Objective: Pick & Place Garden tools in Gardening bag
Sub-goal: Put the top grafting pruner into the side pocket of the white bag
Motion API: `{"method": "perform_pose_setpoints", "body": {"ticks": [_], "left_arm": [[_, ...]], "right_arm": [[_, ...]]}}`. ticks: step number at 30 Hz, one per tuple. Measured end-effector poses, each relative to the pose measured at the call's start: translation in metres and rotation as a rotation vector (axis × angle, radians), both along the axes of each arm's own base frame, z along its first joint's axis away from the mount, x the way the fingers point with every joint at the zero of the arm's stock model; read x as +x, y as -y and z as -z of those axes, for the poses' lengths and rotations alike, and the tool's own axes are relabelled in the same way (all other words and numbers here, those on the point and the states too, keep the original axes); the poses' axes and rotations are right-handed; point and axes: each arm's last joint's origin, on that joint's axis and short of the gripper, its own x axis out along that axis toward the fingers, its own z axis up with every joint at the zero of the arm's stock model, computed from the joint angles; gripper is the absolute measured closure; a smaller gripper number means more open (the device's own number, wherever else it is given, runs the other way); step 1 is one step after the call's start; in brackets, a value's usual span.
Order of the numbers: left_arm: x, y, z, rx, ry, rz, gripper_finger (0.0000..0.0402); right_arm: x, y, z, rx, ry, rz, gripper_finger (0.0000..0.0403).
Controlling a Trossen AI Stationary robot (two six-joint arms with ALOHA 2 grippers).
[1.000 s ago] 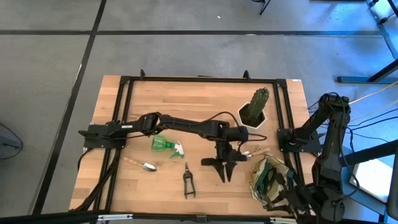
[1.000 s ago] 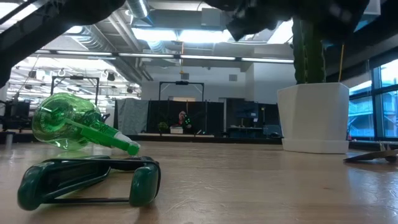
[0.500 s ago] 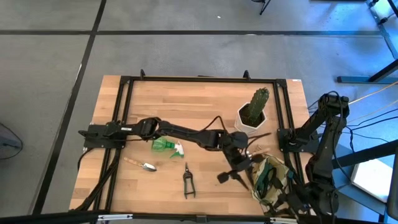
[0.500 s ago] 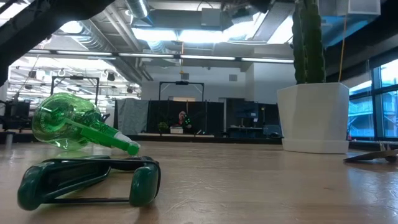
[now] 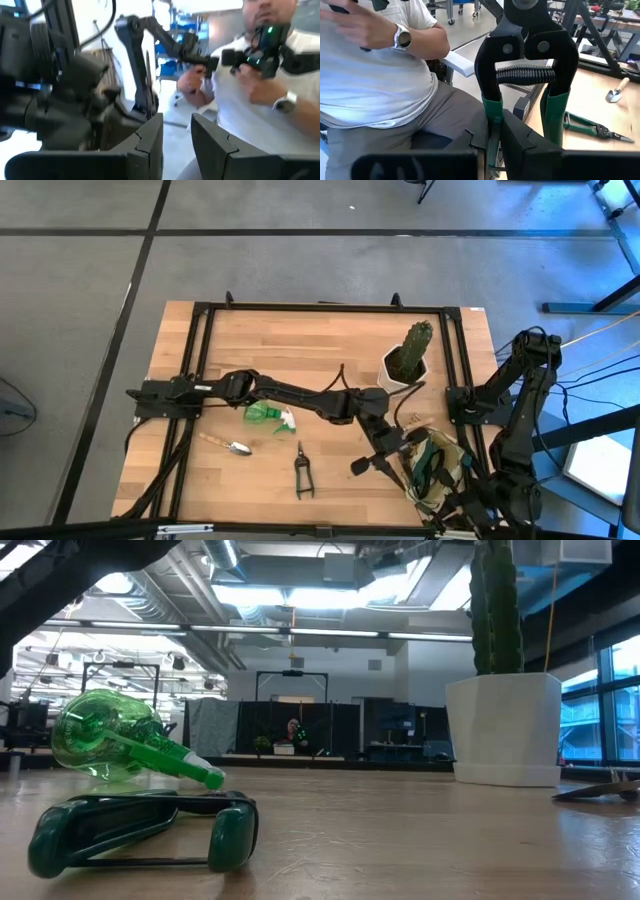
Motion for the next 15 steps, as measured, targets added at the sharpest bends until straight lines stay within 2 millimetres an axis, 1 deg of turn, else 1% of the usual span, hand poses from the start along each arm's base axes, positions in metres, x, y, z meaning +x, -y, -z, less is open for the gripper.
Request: {"method": "perform_pose_setpoints", "body": {"ticks": [5, 8, 11, 15], "left_arm": [[0.001, -0.001, 0.000, -0.009, -0.005, -0.029, 0.0296], [0.001, 0.003, 0.002, 0.005, -0.010, -0.048, 0.0287], [0.001, 0.008, 0.006, 0.028, -0.021, -0.090, 0.0279], [0.001, 0.008, 0.005, 0.013, -0.039, -0.078, 0.0266]], "right_arm": [[0.019, 0.005, 0.000, 0.012, -0.034, -0.027, 0.0376], [0.029, 0.008, 0.001, 0.013, -0.049, -0.036, 0.0376], [0.037, 0.012, 0.001, 0.006, -0.054, -0.047, 0.0376], [0.045, 0.016, 0.001, 0.000, -0.063, -0.049, 0.0376]]}}
